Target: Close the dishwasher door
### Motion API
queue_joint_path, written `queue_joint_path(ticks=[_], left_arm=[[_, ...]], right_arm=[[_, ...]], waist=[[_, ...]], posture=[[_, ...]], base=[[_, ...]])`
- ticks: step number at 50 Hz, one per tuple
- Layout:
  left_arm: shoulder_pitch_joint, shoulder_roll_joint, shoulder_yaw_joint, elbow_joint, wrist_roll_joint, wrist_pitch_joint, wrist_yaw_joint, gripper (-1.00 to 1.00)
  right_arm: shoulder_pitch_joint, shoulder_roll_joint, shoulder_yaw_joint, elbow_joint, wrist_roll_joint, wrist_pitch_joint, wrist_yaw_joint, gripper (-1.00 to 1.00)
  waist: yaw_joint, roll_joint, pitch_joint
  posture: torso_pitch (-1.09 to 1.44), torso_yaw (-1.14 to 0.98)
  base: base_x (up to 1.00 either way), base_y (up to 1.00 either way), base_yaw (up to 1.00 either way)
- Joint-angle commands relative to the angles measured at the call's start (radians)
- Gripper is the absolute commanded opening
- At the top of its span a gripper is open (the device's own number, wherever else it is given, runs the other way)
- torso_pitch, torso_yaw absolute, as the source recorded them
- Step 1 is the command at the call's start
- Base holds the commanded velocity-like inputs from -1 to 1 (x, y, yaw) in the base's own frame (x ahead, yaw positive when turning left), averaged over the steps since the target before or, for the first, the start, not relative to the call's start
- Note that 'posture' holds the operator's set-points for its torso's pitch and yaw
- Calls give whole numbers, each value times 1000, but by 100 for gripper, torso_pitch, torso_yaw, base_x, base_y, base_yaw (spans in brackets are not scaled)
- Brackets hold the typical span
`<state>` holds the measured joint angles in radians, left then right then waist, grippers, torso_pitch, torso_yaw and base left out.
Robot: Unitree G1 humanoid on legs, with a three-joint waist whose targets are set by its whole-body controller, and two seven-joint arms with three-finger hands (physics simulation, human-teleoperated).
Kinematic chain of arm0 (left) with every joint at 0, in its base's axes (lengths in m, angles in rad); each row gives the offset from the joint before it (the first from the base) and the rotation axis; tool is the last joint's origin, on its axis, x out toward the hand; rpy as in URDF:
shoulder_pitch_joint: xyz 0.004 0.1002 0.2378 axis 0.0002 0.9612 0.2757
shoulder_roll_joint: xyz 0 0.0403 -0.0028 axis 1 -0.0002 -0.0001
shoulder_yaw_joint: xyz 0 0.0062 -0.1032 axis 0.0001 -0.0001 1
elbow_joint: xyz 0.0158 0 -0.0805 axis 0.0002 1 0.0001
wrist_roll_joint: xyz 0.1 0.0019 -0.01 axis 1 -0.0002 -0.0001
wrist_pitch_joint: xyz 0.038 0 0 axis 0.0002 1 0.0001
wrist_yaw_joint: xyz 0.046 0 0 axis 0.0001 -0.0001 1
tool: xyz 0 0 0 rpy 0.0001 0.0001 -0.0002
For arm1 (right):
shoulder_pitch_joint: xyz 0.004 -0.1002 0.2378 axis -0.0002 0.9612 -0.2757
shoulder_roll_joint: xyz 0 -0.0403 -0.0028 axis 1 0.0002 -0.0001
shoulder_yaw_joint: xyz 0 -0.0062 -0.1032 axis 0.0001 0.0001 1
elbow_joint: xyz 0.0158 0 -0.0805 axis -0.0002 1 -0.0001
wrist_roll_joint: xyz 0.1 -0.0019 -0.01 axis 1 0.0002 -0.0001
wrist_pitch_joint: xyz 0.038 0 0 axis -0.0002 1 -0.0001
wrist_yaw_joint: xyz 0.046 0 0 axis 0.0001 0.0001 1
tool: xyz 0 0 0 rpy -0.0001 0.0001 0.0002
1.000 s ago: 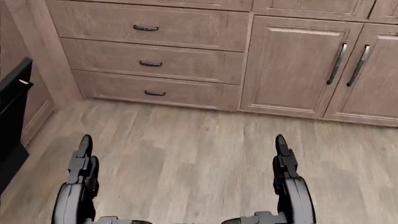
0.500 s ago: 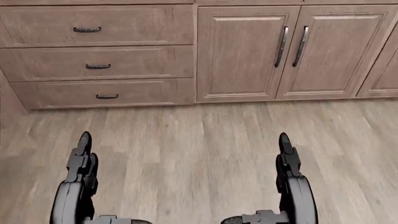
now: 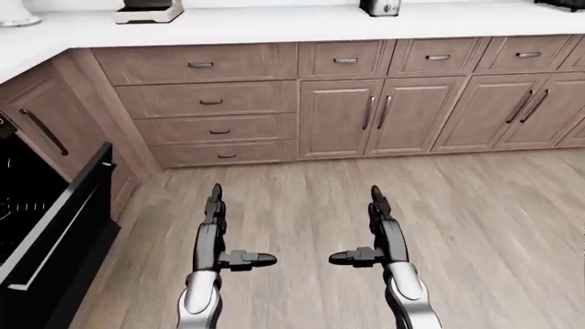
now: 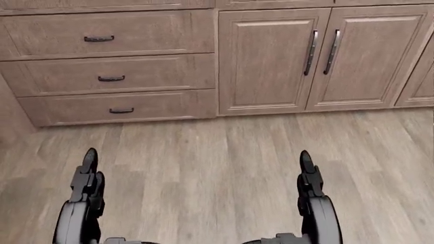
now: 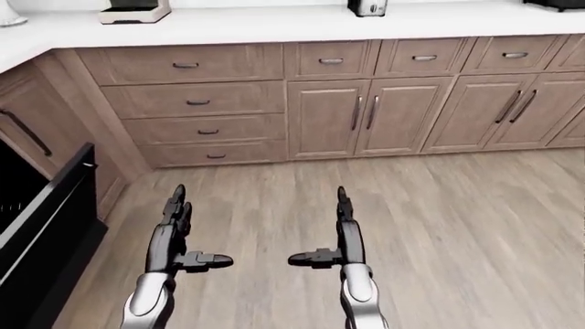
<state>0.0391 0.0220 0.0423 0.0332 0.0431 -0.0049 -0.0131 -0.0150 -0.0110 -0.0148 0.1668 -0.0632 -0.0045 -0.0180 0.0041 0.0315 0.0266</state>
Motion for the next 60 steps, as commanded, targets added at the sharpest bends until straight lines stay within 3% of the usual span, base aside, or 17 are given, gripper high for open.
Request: queue_joint_path(ticks=[1, 9, 13, 14, 18, 23, 27, 28, 29, 33, 41, 42, 46, 50, 55, 56, 60], left_arm=[[-16, -3, -8, -45, -2, -26, 0, 100], [-16, -3, -8, -44, -1, -28, -1, 100], [-15, -3, -8, -43, -1, -31, -1, 100], [-15, -3, -8, -40, 0, -32, 0, 100], [-14, -3, -9, -39, 1, -34, 0, 100], [-14, -3, -9, -38, 0, -35, -1, 100], [-17, -2, -8, -32, 0, -36, -1, 100], [-17, -2, -8, -31, 0, -36, -1, 100], [-17, -3, -8, -29, 1, -37, -1, 100], [-18, -3, -10, -27, 3, -37, 0, 100], [-18, -3, -10, -33, 3, -34, 1, 100], [-17, -3, -10, -34, 3, -33, 1, 100], [-18, -3, -9, -34, 2, -32, 1, 100], [-19, -2, -8, -34, 2, -31, 1, 100], [-19, -2, -7, -35, 1, -31, 0, 100], [-19, -2, -8, -35, 1, -31, 0, 100], [-18, -2, -7, -35, 0, -32, 0, 100]], right_arm=[[-20, -7, -8, -43, 1, -30, -1, 100], [-21, -7, -8, -41, 2, -30, -1, 100], [-20, -6, -8, -41, 2, -31, -1, 100], [-20, -7, -8, -39, 2, -32, -1, 100], [-19, -6, -7, -42, 0, -30, -3, 100], [-18, -6, -7, -42, 0, -31, -3, 100], [-24, -6, -5, -30, -2, -32, -4, 100], [-25, -6, -5, -28, -3, -32, -4, 100], [-27, -6, -5, -25, -3, -33, -4, 100], [-29, -6, -5, -22, -2, -32, -2, 100], [-24, -7, -7, -35, 0, -25, 0, 100], [-22, -7, -6, -40, 0, -23, 0, 100], [-21, -7, -7, -42, 0, -22, 0, 100], [-23, -7, -8, -38, -1, -24, -2, 100], [-21, -6, -6, -40, -3, -24, -2, 100], [-21, -6, -6, -40, -3, -24, -2, 100], [-19, -6, -6, -44, -1, -24, -1, 100]], waist=[[-4, 13, -14], [-1, -37, -13], [0, -105, -15], [-9, -62, -13], [-13, -77, -20], [-12, -28, -4], [-5, 91, -31], [2, 23, -10], [-2, 42, -12], [1, 7, -18], [-6, -118, -17], [-17, -76, -14], [-12, -82, -21], [-11, -40, -7], [-9, 77, -28], [-3, 9, -15], [-8, -4, -15]], posture=[[0, 0], [0, 0], [0, 0], [0, 0], [0, 0], [0, 0], [0, 0], [0, 0], [0, 0], [0, 0], [0, 0], [0, 0], [0, 0], [0, 0], [0, 0], [0, 0], [0, 0]], base=[[0, 15, 0], [0, 14, 0], [0, 14, 0], [0, 13, 0], [0, 14, 0], [0, 15, 0], [0, 14, 0], [0, 13, 0], [0, 14, 0], [0, 14, 0], [0, 15, 0], [0, 15, 0], [0, 14, 0], [0, 14, 0], [0, 22, 0], [0, 32, 0], [0, 32, 0]])
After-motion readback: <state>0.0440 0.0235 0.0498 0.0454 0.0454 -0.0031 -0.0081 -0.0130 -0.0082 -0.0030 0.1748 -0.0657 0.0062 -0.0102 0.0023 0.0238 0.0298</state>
